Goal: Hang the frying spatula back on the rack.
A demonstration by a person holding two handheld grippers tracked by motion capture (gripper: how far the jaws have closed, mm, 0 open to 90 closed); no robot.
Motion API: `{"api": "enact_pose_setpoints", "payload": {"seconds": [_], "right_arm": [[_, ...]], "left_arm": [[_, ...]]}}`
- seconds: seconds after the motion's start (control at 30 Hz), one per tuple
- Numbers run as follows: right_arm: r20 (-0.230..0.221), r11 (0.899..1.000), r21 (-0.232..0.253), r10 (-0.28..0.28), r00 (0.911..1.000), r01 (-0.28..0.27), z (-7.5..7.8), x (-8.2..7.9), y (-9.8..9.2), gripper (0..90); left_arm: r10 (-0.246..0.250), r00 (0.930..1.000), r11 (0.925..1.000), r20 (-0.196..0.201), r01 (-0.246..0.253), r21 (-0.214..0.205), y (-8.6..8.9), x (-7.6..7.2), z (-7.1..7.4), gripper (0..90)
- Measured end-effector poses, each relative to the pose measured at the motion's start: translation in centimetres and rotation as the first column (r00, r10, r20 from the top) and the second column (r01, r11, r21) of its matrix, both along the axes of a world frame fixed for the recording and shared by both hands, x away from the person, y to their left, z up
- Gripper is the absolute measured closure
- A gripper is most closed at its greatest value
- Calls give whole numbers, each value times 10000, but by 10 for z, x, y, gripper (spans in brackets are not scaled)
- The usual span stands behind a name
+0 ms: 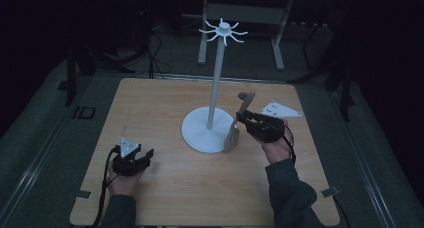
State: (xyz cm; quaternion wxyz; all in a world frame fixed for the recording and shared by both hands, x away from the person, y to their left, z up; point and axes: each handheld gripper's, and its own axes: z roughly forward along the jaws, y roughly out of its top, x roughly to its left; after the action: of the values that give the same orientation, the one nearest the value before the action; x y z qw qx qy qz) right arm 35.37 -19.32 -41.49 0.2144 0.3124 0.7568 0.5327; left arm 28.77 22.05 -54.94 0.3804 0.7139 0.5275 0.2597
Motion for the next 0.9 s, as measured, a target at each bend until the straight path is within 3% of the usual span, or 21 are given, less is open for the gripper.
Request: {"api": "enact_pose_setpoints", "payload": {"seconds": [0.9], "right_arm": [[401,9982,540,252,9989,-273,41,9,6,746]], "left_arm": [[60,10000,10000,47,-60,-25,1,0,0,468]]}}
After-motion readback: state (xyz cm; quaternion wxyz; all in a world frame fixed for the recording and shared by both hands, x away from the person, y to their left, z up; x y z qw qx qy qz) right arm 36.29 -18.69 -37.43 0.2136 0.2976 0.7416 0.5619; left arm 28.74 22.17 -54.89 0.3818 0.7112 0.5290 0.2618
